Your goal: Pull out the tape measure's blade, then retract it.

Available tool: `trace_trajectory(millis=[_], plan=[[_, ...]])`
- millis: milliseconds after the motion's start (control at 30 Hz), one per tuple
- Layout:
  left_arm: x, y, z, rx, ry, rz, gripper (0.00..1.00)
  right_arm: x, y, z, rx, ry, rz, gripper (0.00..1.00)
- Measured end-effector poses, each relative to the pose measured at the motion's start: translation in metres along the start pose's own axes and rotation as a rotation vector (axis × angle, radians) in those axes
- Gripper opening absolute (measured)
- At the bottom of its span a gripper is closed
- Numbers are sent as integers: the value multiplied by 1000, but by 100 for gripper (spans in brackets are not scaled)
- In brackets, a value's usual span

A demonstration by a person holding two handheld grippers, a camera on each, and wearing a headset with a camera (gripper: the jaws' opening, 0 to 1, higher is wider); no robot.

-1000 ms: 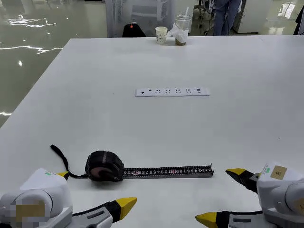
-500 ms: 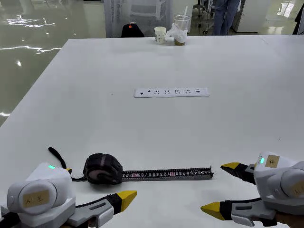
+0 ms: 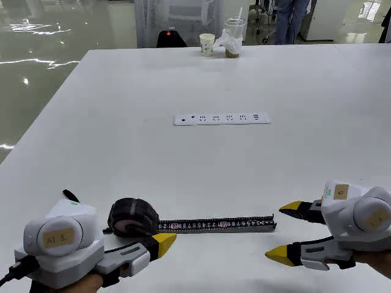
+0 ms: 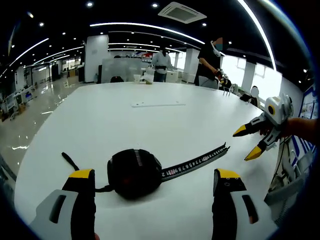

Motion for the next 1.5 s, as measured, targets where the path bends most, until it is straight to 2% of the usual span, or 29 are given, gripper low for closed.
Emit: trace_trajectory(millis=[433,800,1033,1500], plan=[[4,-15,-2,23,17,17,94,-24,-7,-4,74,76,51,42],[6,-25,-1,38,41,40,89,-35,-17,-9,136,131,123,32],[12,-31,-4,72,65,81,82,-41,-23,-12,170,158,154,28],[15,-44,-5,102,117,112,68,-49,-36,-20,218,177,215,19]])
Point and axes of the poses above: the centre of the closed fingertips' face, and the gripper's own axes: y roughly backward along the fingers, x roughly to its left, z roughly out of its top, the point moved 7 cm from there along y, roughly backward along the fingers, and after that the axes turned 4 degrees about z, right-handed, at the moved point
